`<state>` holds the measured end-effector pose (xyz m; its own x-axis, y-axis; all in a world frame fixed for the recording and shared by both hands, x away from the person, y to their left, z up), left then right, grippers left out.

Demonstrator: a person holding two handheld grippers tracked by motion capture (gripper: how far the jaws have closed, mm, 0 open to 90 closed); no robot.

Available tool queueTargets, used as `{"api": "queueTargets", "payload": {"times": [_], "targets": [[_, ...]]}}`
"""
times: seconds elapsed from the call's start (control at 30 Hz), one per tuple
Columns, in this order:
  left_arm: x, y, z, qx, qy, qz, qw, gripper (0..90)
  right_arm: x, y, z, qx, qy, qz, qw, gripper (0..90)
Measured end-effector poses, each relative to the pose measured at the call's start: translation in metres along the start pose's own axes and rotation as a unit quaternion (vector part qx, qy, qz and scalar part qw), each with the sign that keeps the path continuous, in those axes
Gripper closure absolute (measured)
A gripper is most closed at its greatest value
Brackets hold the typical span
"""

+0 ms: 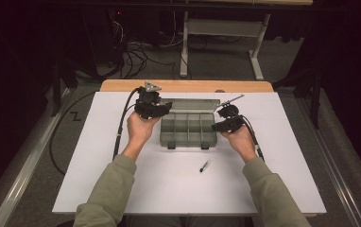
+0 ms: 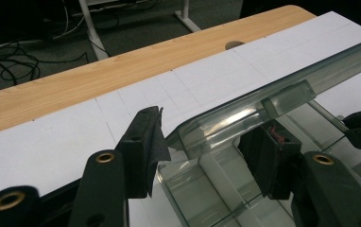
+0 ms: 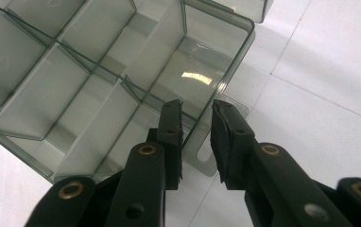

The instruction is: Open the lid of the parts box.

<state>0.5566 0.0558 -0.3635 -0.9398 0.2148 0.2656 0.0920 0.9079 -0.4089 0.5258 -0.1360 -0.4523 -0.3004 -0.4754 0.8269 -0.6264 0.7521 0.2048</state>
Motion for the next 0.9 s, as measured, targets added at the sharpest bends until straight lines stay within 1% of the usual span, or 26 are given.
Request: {"api": "queueTargets", "payload": {"times": [0.13,0.23,0.33,0.43,0.47,0.7,0.73,0.77,0.8,0.83,0.9], "targets": [[-0.006,0.001,-0.003,0.001,-0.001,-0.005,1.0,49.9,0.0,-0.001,0.0,-0.007,0.0,-0.006,1.0,75.6],[-0.01,0.001,-0.003,0.002,-0.002,-0.011,0.9999,51.1,0.0,-0.001,0.0,-0.006,0.0,-0.005,1.0,75.7],[-0.015,0.005,-0.003,0.004,0.003,-0.016,0.9999,52.7,0.0,-0.001,0.0,-0.007,0.002,-0.005,1.0,75.6],[-0.02,0.008,-0.002,0.01,0.008,-0.021,0.9997,55.2,0.0,-0.001,-0.001,-0.003,0.003,-0.004,1.0,75.6],[-0.023,0.009,-0.001,0.012,0.011,-0.026,0.9995,55.7,0.0,-0.001,-0.001,-0.003,0.003,-0.004,1.0,75.6],[-0.032,0.013,0.002,0.012,0.019,-0.04,0.9989,58.2,0.0,-0.001,-0.001,-0.002,0.003,-0.003,1.0,75.7],[-0.033,0.014,0.002,0.012,0.017,-0.043,0.9989,59.0,0.0,0.0,-0.001,-0.002,0.003,-0.003,1.0,75.7],[-0.035,0.016,0.002,0.008,0.011,-0.049,0.9987,61.8,0.0,0.0,-0.001,-0.002,0.002,-0.002,1.0,75.7],[-0.035,0.016,0.002,0.008,0.011,-0.049,0.9987,63.3,0.0,0.0,-0.001,-0.002,0.002,-0.002,1.0,75.7],[-0.038,0.017,0.004,-0.002,0.009,-0.056,0.9984,64.8,0.0,0.0,-0.001,-0.003,0.002,-0.001,1.0,75.7],[-0.039,0.018,0.004,-0.003,0.007,-0.059,0.9983,66.9,0.0,0.0,-0.001,-0.006,0.003,0.0,1.0,75.7]]}}
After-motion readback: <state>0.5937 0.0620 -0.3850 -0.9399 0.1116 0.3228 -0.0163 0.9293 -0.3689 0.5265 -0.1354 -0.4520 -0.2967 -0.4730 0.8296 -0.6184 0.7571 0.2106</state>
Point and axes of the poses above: each handheld gripper's, and its own axes: x roughly backward along the jaws, z roughly out of its underside, y roughly to its left, the point moved 8 cm from there along -x, roughly forward along the jaws, and after that the axes turned 11 degrees about -z, right-handed, at the moved point
